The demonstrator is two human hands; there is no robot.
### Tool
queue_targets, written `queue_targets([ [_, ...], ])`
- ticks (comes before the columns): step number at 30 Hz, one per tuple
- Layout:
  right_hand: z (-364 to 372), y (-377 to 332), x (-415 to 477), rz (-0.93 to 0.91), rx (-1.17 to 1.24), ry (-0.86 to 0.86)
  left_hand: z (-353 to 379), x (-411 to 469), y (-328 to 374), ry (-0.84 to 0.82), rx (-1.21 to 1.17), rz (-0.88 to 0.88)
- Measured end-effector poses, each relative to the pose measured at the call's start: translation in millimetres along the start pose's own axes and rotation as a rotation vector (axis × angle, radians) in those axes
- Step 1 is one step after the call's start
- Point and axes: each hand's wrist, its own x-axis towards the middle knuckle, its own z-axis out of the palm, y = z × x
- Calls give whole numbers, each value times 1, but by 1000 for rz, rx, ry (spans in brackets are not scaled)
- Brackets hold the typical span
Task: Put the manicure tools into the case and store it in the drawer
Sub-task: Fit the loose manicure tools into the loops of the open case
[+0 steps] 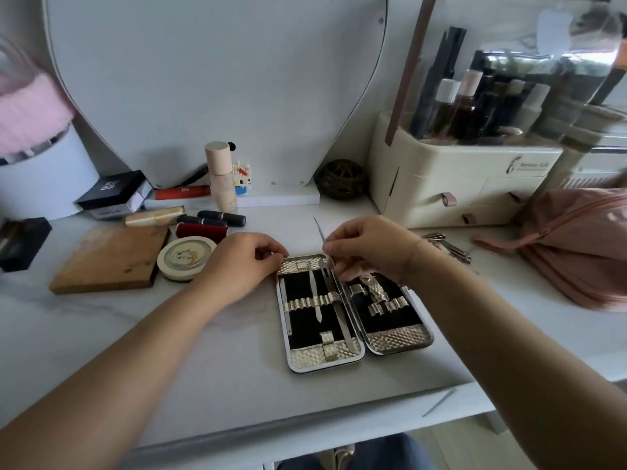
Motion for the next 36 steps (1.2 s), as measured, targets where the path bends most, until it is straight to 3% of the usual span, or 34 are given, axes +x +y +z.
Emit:
queue_targets([
  [3,22,-6,20,35,23,61,-1,-1,0,-2,13,-1],
  [7,29,-3,34,9,-257,217,-1,-1,1,-10,12,-2],
  [14,24,10,29,-1,-451,316,-1,-1,0,-7,4,-8],
  [36,22,10,25,1,-656,253,-1,-1,1,6,-9,-26],
])
